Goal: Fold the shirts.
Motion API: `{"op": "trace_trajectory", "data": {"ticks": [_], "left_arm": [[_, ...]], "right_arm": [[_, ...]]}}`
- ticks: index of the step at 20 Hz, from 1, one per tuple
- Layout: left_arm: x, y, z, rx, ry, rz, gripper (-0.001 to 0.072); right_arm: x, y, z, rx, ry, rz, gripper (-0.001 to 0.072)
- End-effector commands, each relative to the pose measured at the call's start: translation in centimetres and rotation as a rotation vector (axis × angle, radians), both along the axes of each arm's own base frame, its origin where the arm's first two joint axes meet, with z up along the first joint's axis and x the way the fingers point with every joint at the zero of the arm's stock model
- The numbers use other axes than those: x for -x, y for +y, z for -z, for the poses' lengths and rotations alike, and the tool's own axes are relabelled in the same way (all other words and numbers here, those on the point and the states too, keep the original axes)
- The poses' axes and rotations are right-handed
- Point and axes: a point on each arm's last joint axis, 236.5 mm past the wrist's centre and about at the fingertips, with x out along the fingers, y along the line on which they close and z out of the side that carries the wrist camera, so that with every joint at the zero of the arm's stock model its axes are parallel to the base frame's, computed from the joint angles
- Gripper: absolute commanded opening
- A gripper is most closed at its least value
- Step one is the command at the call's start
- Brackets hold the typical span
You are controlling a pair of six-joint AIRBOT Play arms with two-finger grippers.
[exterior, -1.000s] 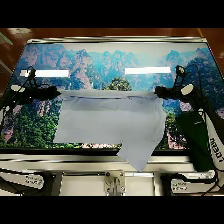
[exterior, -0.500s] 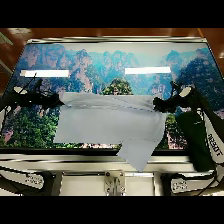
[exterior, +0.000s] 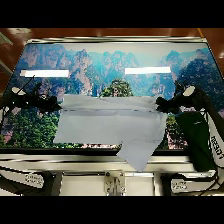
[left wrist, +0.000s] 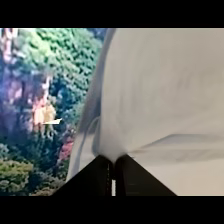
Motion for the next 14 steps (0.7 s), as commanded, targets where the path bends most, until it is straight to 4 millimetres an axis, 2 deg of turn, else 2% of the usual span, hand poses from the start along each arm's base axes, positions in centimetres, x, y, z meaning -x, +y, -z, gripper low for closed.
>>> {"op": "trace_trajectory", "data": {"ticks": [1,2,3,4,5,6,7,8,10,11,12,13,14], "left_arm": [[-0.4,0.7,0.3,-0.020,0.005,-0.043,0.0038],[-0.4,0.6,0.2,-0.018,0.005,-0.042,0.0081],[-0.4,0.5,0.0,-0.014,0.005,-0.039,0.0315],[-0.3,0.4,-0.5,-0.004,0.012,-0.025,0.0584],[0.1,0.4,-1.1,0.005,0.027,0.003,0.0653],[0.9,1.2,-1.8,-0.006,0.054,0.037,0.0630],[2.1,2.4,-2.4,-0.019,0.106,0.049,0.0500],[3.7,3.5,-3.1,-0.025,0.151,0.073,0.0464],[8.2,6.1,-4.2,-0.054,0.248,0.123,0.0464],[10.3,7.0,-4.4,-0.057,0.274,0.126,0.0468],[12.7,7.4,-4.4,-0.034,0.284,0.109,0.0507],[15.1,7.4,-3.8,-0.009,0.297,0.069,0.0604],[17.3,7.1,-2.9,0.020,0.310,0.028,0.0608]], "right_arm": [[0.2,-0.1,0.3,0.004,0.018,0.011,0.0077],[0.1,0.1,0.2,-0.003,0.012,0.016,0.0135],[-0.1,0.5,0.0,-0.023,0.005,0.019,0.0345],[-0.1,0.6,-0.4,-0.027,-0.006,-0.002,0.0528],[0.3,0.7,-1.2,-0.020,-0.008,-0.055,0.0583],[1.1,0.1,-2.4,0.008,0.000,-0.112,0.0583],[2.1,-1.1,-3.5,0.056,0.020,-0.143,0.0582],[3.5,-3.0,-4.6,0.123,0.043,-0.165,0.0582],[7.7,-8.5,-6.9,0.286,0.140,-0.170,0.0580],[9.6,-10.5,-7.8,0.318,0.170,-0.147,0.0580],[11.6,-11.8,-8.3,0.313,0.188,-0.123,0.0580],[13.3,-12.6,-8.4,0.286,0.194,-0.089,0.0580],[14.7,-12.8,-8.2,0.244,0.185,-0.045,0.0581]]}}
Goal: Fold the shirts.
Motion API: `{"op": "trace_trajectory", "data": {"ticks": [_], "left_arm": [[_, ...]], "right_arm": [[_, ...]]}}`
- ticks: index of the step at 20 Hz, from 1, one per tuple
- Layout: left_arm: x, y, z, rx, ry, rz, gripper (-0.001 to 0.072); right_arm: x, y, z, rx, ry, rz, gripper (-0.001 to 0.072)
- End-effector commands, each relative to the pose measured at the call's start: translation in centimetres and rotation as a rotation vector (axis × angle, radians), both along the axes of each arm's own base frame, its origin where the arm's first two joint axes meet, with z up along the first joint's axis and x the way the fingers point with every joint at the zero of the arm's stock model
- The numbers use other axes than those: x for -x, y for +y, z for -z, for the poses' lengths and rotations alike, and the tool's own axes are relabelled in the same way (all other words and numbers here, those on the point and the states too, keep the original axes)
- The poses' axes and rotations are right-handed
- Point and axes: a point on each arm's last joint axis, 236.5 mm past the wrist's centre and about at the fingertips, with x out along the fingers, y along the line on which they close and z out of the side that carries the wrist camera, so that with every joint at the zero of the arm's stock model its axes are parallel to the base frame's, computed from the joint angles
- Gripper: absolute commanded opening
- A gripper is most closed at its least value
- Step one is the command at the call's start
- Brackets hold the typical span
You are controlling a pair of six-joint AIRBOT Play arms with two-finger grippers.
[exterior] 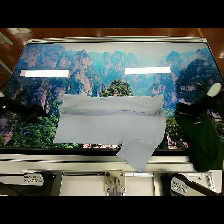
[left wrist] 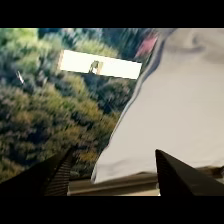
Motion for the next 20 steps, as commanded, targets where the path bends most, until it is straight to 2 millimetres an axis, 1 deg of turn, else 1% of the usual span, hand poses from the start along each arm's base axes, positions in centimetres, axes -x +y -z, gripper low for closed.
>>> {"op": "trace_trajectory", "data": {"ticks": [1,2,3,5,8,12,14,15,16,17,19,20], "left_arm": [[8.2,-0.2,1.5,0.075,0.071,-0.061,0.0608],[9.3,-1.3,2.2,0.138,0.054,-0.103,0.0608],[9.7,-2.5,2.5,0.208,0.029,-0.140,0.0607],[9.2,-3.9,3.1,0.281,-0.018,-0.215,0.0597],[9.2,-4.7,4.4,0.274,-0.015,-0.237,0.0597],[9.5,-6.0,5.6,0.269,0.014,-0.203,0.0584],[9.2,-6.6,6.2,0.268,0.025,-0.199,0.0576],[8.8,-6.5,6.6,0.255,0.025,-0.218,0.0427],[8.2,-6.3,6.8,0.239,0.014,-0.238,0.0209],[7.7,-6.3,6.8,0.240,-0.001,-0.251,0.0102],[7.2,-6.4,6.6,0.248,-0.013,-0.268,0.0076],[7.2,-6.4,6.5,0.250,-0.016,-0.265,0.0039]], "right_arm": [[6.4,-2.6,-0.8,-0.033,0.043,0.089,0.0581],[7.0,-2.2,-0.4,-0.083,0.019,0.129,0.0581],[7.4,-1.7,0.0,-0.123,0.002,0.164,0.0581],[7.5,-0.9,0.8,-0.168,-0.013,0.198,0.0580],[6.9,0.0,1.3,-0.209,-0.041,0.217,0.0580],[6.6,-0.1,1.3,-0.205,-0.052,0.220,0.0580],[6.6,-0.1,1.3,-0.206,-0.052,0.220,0.0581],[6.6,-0.1,1.3,-0.207,-0.051,0.222,0.0580],[6.7,0.0,1.3,-0.208,-0.047,0.222,0.0580],[7.0,0.0,1.3,-0.206,-0.037,0.219,0.0580],[8.2,0.4,2.1,-0.214,0.008,0.216,0.0580],[9.1,1.4,2.9,-0.247,0.041,0.219,0.0580]]}}
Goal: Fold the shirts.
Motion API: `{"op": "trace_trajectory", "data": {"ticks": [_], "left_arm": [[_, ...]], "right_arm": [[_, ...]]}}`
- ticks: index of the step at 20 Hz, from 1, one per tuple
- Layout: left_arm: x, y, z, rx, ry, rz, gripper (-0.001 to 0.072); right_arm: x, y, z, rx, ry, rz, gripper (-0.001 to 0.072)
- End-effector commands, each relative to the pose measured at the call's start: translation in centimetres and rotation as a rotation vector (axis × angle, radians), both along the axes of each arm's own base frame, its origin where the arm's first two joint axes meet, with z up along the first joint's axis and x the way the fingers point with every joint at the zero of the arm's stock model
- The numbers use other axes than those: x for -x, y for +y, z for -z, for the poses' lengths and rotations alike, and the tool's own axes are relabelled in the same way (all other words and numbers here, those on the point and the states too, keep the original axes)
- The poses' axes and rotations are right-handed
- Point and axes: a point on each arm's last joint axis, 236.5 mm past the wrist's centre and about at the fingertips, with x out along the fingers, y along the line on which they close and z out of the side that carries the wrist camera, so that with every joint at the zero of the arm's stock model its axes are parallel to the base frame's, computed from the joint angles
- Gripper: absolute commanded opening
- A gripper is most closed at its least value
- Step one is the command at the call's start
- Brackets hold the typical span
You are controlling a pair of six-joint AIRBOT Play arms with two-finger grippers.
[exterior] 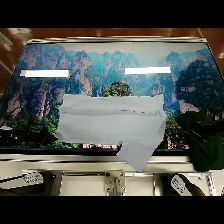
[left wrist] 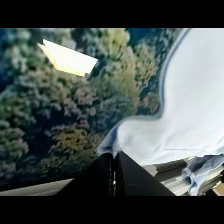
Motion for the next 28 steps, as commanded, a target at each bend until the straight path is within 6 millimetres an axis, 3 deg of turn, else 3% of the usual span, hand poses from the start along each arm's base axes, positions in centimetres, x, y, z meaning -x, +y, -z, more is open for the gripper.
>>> {"op": "trace_trajectory", "data": {"ticks": [1,5,10,14,16,17,19,20,23,25,28], "left_arm": [[-0.8,-0.1,0.0,-0.002,-0.015,-0.024,0.0039],[-0.6,-0.8,-0.6,0.027,-0.056,0.029,0.0038],[-0.7,-1.1,-0.9,0.046,-0.058,0.026,0.0038],[-0.6,-1.2,-1.0,0.051,-0.057,0.029,0.0038],[-0.6,-1.2,-1.0,0.052,-0.059,0.033,0.0038],[-0.6,-1.2,-1.0,0.051,-0.061,0.035,0.0038],[-0.8,-1.1,-1.1,0.046,-0.075,0.044,0.0037],[-1.3,-0.9,-1.5,0.041,-0.107,0.064,0.0036],[-4.3,0.6,-3.7,-0.020,-0.252,0.112,0.0036],[-7.1,1.5,-5.9,-0.063,-0.330,0.122,0.0036],[-11.9,1.2,-9.5,-0.132,-0.450,0.189,0.0036]], "right_arm": [[2.7,2.5,2.0,-0.091,0.086,-0.006,0.0581],[5.0,9.1,5.7,-0.323,0.094,0.046,0.0579],[7.0,12.4,9.3,-0.308,0.116,0.011,0.0579],[5.4,13.3,10.5,-0.213,0.066,-0.028,0.0577],[4.7,13.2,10.5,-0.203,0.048,-0.014,0.0446],[4.6,13.2,10.4,-0.202,0.044,-0.017,0.0324],[4.2,13.4,9.5,-0.215,0.040,-0.053,0.0101],[3.6,13.5,8.7,-0.223,0.024,-0.091,0.0069],[0.6,13.2,5.5,-0.216,-0.073,-0.204,0.0068],[-3.4,12.4,2.5,-0.191,-0.184,-0.190,0.0068],[-9.2,11.5,-2.2,-0.177,-0.339,-0.107,0.0068]]}}
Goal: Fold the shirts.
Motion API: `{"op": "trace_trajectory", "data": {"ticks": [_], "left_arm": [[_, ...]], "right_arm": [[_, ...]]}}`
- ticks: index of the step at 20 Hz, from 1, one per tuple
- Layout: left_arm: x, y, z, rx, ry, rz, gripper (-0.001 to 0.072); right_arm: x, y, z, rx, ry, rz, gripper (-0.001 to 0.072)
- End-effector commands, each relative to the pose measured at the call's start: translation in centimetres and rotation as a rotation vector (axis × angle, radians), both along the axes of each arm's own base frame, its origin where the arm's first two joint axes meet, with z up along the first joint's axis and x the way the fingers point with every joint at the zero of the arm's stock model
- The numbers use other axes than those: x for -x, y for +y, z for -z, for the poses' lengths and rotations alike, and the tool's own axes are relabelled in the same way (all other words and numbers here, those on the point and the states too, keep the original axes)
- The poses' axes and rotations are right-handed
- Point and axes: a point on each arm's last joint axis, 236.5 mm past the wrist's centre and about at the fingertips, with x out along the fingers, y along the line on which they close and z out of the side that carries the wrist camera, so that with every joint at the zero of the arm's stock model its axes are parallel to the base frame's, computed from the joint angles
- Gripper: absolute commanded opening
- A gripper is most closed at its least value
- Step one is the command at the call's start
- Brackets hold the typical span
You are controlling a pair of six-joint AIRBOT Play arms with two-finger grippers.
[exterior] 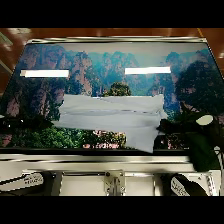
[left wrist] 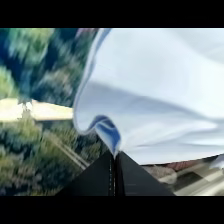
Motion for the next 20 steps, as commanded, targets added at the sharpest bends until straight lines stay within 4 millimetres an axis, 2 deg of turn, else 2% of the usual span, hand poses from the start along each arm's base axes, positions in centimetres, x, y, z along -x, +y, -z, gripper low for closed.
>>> {"op": "trace_trajectory", "data": {"ticks": [1,3,5,8,11,13,17,19,20], "left_arm": [[-5.9,-0.5,-4.2,-0.082,-0.147,0.038,0.0036],[-10.0,-1.3,-5.9,-0.127,-0.210,0.008,0.0037],[-13.6,-2.1,-7.1,-0.147,-0.257,-0.013,0.0037],[-16.5,-2.5,-6.3,-0.112,-0.214,-0.054,0.0037],[-17.0,-2.3,-3.6,-0.074,-0.124,-0.105,0.0037],[-16.9,-2.4,-2.0,-0.065,-0.088,-0.104,0.0037],[-16.2,-3.4,0.3,-0.040,-0.018,-0.092,0.0038],[-15.3,-3.4,1.2,-0.035,0.048,-0.099,0.0038],[-14.7,-2.9,1.7,-0.058,0.083,-0.104,0.0042]], "right_arm": [[-5.9,-0.9,-5.0,-0.015,-0.142,0.073,0.0068],[-8.3,-1.6,-5.3,-0.013,-0.149,0.085,0.0068],[-11.6,-2.4,-5.3,-0.028,-0.164,0.131,0.0068],[-16.5,-1.5,-4.9,-0.069,-0.174,0.122,0.0068],[-19.9,-0.1,-2.7,-0.071,-0.159,0.086,0.0068],[-21.1,-0.1,-0.8,-0.083,-0.123,0.102,0.0069],[-20.3,-1.1,2.4,-0.023,-0.055,0.085,0.0076],[-19.7,-1.5,2.8,0.003,-0.035,0.074,0.0084],[-19.5,-1.7,2.9,0.002,-0.026,0.072,0.0145]]}}
